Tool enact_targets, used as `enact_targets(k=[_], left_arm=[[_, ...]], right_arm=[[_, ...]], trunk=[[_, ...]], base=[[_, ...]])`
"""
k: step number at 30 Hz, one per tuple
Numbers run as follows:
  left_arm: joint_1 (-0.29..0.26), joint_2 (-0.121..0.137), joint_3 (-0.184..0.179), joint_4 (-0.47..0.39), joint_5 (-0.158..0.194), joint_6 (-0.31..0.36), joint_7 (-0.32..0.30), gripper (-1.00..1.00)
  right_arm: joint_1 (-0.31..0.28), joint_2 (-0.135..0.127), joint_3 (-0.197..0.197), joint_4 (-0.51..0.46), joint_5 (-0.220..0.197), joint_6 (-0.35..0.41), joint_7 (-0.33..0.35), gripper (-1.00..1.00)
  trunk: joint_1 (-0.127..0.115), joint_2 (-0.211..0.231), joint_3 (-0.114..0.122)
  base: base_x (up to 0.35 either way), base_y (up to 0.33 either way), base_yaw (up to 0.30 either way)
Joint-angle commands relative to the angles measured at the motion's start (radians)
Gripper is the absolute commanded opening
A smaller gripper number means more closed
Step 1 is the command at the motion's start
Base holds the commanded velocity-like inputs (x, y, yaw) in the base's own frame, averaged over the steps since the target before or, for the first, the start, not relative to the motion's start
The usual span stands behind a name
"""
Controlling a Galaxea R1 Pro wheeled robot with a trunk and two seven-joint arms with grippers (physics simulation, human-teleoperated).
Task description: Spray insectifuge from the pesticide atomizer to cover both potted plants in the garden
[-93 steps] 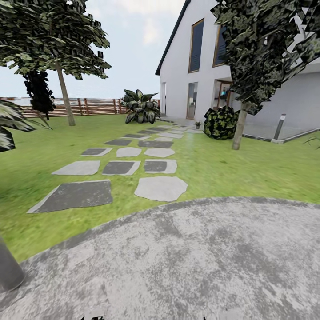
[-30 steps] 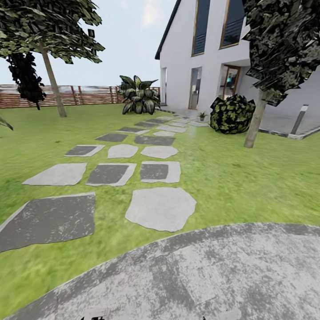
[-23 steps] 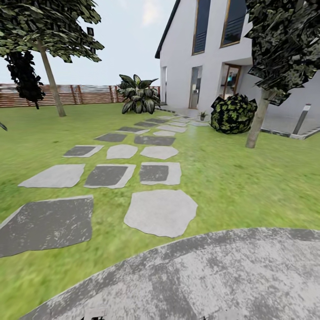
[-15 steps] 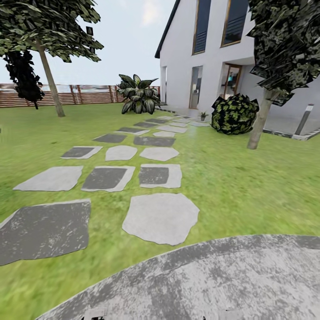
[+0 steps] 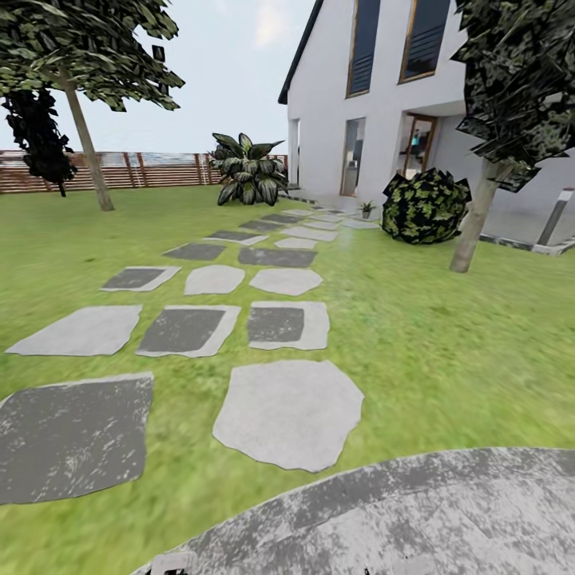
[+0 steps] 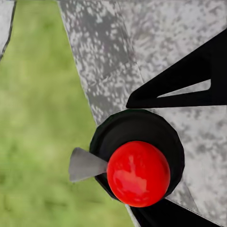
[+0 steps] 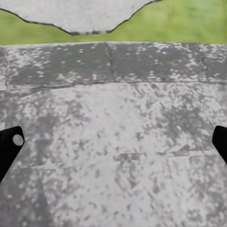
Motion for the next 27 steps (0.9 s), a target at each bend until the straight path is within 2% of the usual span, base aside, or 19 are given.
enact_targets(k=[1, 12, 27], left_arm=[[0.000, -0.001, 0.008, -0.001, -0.007, -0.002, -0.003, -1.00], [0.000, -0.001, 0.009, -0.001, -0.007, -0.002, -0.002, -1.00], [0.000, -0.001, 0.008, -0.001, -0.007, -0.002, -0.002, -1.00]], right_arm=[[0.000, 0.001, -0.008, -0.001, 0.008, -0.002, 0.002, 1.00], [0.000, 0.000, -0.008, -0.001, 0.008, -0.002, 0.003, 1.00], [0.000, 0.001, -0.008, -0.001, 0.008, -0.002, 0.002, 1.00]], trunk=[[0.000, 0.000, -0.001], [0.000, 0.000, -0.002], [0.000, 0.000, -0.024]], base=[[0.338, 0.000, 0.000], [0.338, 0.000, 0.000], [0.338, 0.000, 0.000]])
